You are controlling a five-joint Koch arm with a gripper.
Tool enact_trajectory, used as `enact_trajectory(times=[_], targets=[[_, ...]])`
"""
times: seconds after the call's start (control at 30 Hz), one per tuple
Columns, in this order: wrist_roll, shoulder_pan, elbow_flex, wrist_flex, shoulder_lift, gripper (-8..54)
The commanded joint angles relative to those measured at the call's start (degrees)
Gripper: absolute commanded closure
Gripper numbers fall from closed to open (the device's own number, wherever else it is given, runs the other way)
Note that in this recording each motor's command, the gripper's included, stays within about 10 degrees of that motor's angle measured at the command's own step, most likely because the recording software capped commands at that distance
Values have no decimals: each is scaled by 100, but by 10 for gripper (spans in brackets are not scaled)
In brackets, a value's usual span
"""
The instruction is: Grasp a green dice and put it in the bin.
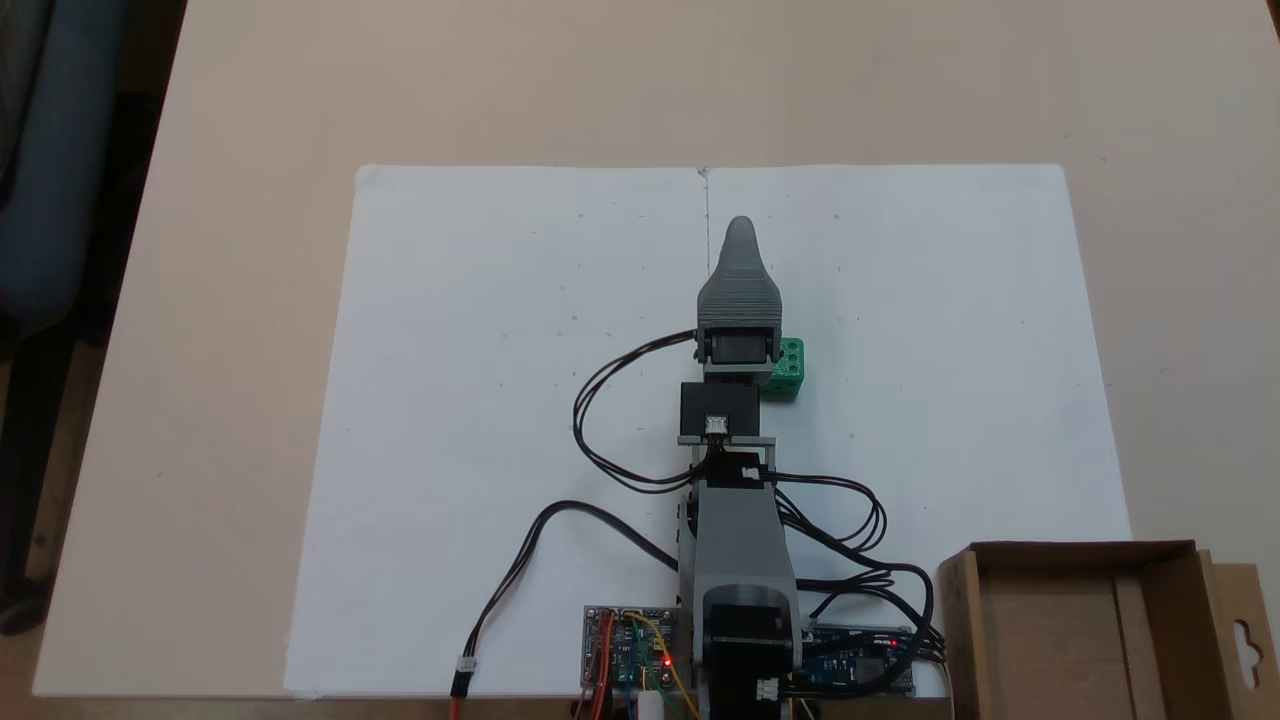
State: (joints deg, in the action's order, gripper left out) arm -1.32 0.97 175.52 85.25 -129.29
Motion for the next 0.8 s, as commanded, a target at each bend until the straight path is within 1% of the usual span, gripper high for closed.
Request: enact_trajectory(times=[0.0,0.13,0.77], targets=[[-97,211,369,1000,-642,8],[-97,211,369,1422,-642,8],[-88,202,369,1450,-642,8]])
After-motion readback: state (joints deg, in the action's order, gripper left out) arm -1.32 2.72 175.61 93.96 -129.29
